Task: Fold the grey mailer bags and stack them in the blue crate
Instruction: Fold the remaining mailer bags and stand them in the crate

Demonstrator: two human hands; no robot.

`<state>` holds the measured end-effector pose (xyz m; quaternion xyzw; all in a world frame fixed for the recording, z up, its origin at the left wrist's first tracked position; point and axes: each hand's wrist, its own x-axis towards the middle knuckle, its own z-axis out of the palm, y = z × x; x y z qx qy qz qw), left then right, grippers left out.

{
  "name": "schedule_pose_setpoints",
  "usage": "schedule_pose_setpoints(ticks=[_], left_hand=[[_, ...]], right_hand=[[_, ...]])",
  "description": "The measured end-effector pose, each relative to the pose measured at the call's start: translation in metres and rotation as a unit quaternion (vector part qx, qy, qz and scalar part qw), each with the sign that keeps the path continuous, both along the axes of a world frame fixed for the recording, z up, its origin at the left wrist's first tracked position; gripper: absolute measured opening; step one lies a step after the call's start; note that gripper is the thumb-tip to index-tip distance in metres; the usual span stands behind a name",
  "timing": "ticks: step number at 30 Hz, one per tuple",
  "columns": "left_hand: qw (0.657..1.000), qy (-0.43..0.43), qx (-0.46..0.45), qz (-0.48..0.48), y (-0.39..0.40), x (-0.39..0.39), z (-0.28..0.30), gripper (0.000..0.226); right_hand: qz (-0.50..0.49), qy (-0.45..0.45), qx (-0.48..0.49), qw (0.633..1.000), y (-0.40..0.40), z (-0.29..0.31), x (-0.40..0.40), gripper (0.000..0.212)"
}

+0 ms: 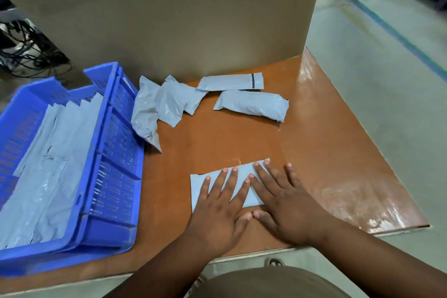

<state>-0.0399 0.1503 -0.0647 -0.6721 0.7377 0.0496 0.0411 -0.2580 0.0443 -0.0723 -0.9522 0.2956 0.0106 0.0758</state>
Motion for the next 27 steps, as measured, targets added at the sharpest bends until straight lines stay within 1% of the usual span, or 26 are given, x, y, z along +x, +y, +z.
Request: schedule_pose_setpoints(ticks=[4,7,9,10,12,14,15,16,19,20,22,25,27], left_hand=[[0.998,0.018,0.052,-0.005,-0.007,0.0,0.013,0.076],[0.989,0.056,0.129,0.047,-0.021,0.012,0.036,0.081],[0.987,0.035,0.141,0.074,-0.034,0.022,0.049,0.091],[0.987,0.021,0.138,0.083,-0.04,0.024,0.055,0.096],[0.987,0.006,0.125,0.101,-0.051,0.023,0.066,0.101],[0.984,-0.018,0.129,0.125,-0.06,0.017,0.077,0.095],[0.981,-0.027,0.13,0.139,-0.064,0.015,0.083,0.086],[0.979,-0.027,0.127,0.155,-0.066,0.014,0.091,0.075],[0.976,-0.034,0.095,0.191,-0.067,0.017,0.12,0.033],[0.976,-0.043,0.079,0.198,-0.065,0.021,0.131,0.027],[0.974,-0.023,0.043,0.222,-0.057,0.033,0.153,0.029],[0.963,0.045,-0.005,0.267,-0.041,0.056,0.196,0.022],[0.952,0.036,-0.049,0.299,-0.028,0.076,0.23,0.026]], right_hand=[[-0.007,-0.013,0.015,1.0,-0.003,0.003,-0.002,0.082],[-0.022,-0.028,0.033,0.999,-0.012,0.016,0.007,0.081],[-0.009,-0.021,0.035,0.999,-0.025,0.026,0.02,0.076],[0.002,-0.007,0.036,0.999,-0.031,0.031,0.027,0.077],[0.02,0.018,0.038,0.999,-0.042,0.043,0.041,0.089],[0.037,0.033,0.035,0.998,-0.05,0.054,0.054,0.101],[0.05,0.032,0.03,0.998,-0.053,0.059,0.06,0.098],[0.065,0.02,0.023,0.997,-0.054,0.063,0.067,0.088],[0.125,-0.052,-0.007,0.991,-0.063,0.08,0.088,0.033],[0.141,-0.071,-0.023,0.987,-0.067,0.09,0.096,0.023],[0.172,-0.097,-0.058,0.978,-0.074,0.118,0.115,0.016],[0.219,-0.166,-0.122,0.954,-0.082,0.166,0.148,0.01],[0.243,-0.196,-0.165,0.936,-0.082,0.201,0.177,0.012]])
